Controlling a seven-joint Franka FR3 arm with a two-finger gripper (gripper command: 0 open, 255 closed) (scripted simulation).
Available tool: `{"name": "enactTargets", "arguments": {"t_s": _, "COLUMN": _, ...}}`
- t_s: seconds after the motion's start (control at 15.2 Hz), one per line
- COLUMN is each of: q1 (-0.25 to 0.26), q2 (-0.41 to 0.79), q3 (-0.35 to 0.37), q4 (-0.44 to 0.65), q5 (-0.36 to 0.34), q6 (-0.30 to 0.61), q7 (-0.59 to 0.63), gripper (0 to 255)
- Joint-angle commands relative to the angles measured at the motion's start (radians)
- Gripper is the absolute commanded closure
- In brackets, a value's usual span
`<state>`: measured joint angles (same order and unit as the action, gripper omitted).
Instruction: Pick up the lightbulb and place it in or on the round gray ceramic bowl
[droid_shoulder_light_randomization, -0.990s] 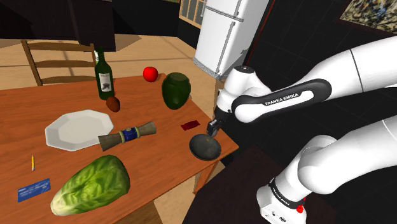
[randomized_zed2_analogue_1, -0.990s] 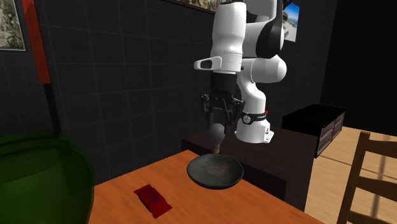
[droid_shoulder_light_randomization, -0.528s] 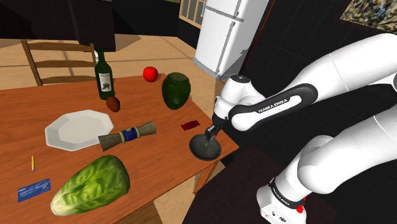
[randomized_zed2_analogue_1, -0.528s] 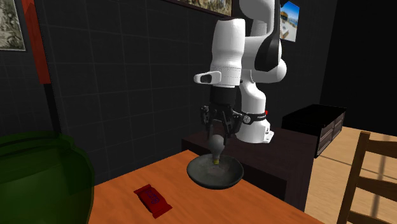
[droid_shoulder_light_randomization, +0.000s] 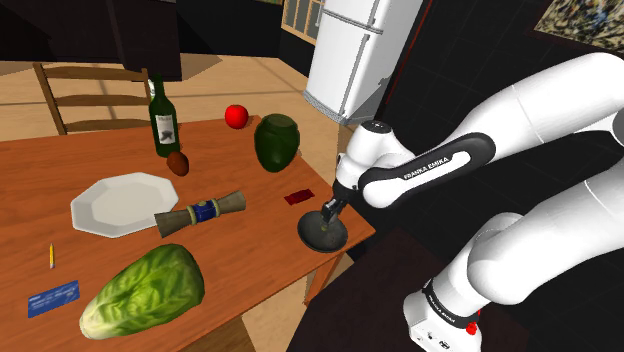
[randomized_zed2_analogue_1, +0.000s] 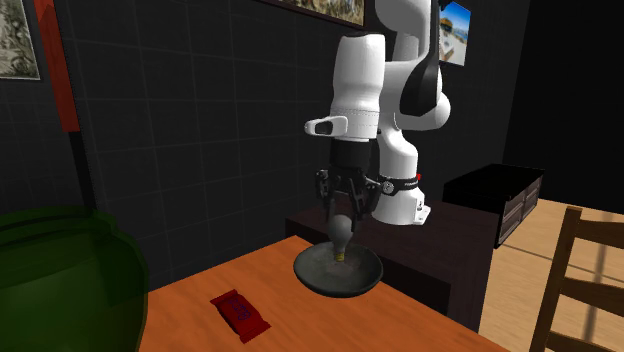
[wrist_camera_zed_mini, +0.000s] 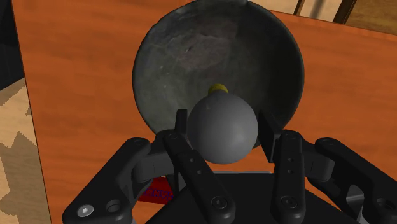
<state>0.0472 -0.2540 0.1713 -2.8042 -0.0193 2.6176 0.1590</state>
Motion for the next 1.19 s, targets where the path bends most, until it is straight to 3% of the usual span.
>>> {"name": "enactTargets", "arguments": {"t_s": 0.0, "q1": 0.000, "q2": 0.000, "q3": 0.000, "q4": 0.000, "q5": 0.000, "q6": 0.000, "q7": 0.000, "gripper": 0}}
{"name": "enactTargets", "arguments": {"t_s": 0.33, "q1": 0.000, "q2": 0.000, "q3": 0.000, "q4": 0.000, "q5": 0.000, "q6": 0.000, "q7": 0.000, "gripper": 0}}
{"name": "enactTargets", "arguments": {"t_s": 0.59, "q1": 0.022, "q2": -0.143, "q3": -0.013, "q4": 0.032, "q5": 0.032, "q6": -0.174, "q7": -0.023, "gripper": 0}}
{"name": "enactTargets", "arguments": {"t_s": 1.12, "q1": 0.022, "q2": -0.143, "q3": -0.013, "q4": 0.032, "q5": 0.032, "q6": -0.174, "q7": -0.023, "gripper": 0}}
